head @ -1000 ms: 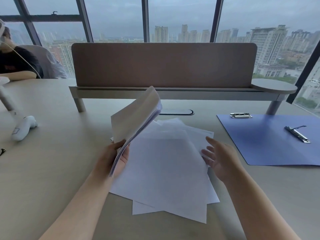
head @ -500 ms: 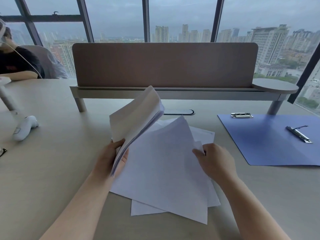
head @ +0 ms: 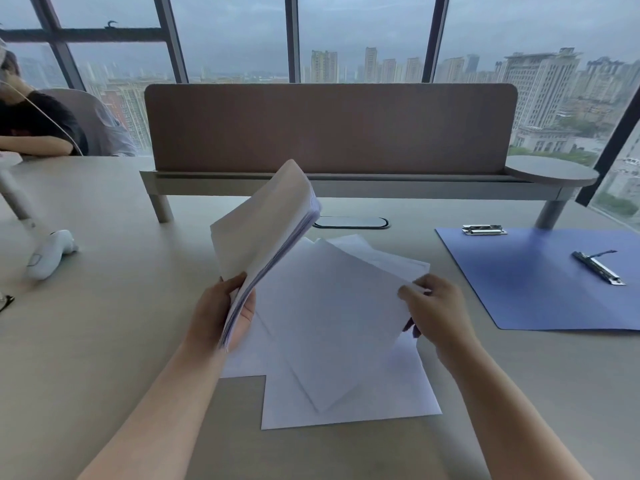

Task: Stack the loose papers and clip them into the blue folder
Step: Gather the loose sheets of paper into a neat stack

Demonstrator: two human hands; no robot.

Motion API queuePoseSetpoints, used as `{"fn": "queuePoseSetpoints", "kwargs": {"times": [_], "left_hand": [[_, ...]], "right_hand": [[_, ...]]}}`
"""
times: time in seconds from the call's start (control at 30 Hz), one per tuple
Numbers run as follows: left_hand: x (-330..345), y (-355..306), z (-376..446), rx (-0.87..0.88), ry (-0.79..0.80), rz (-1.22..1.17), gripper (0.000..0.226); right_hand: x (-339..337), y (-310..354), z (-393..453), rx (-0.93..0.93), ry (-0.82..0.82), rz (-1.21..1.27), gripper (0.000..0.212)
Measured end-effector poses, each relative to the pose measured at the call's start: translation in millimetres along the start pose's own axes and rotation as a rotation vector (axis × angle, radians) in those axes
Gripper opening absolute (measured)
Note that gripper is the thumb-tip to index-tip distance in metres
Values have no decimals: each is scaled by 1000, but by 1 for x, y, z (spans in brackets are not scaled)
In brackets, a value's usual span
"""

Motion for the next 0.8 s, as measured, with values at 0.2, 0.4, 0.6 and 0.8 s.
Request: {"fn": "queuePoseSetpoints", "kwargs": {"times": [0.2,0.4,0.6,0.8], "left_hand": [[-7,11,9,-5,-10,317,14],[-14,9,18,3,14,550,31],[-13,18,22,-39,41,501,22],[-17,21,26,-62,61,485,25]], "right_hand": [[13,0,-22,-128,666,-364,41],[-9,-12,7,158,78,198,39],[15,-16,5,366,202,548,25],[2,-15,7,244,23,318,53]]}}
Point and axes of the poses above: each hand's wrist, its own z-axis towards the middle knuckle, its own x-axis out of the palm, y = z × x, the point moved 6 cm from there along z, towards the middle knuckle, and after that the axes turned 14 degrees about -z, right-handed, at the moved point
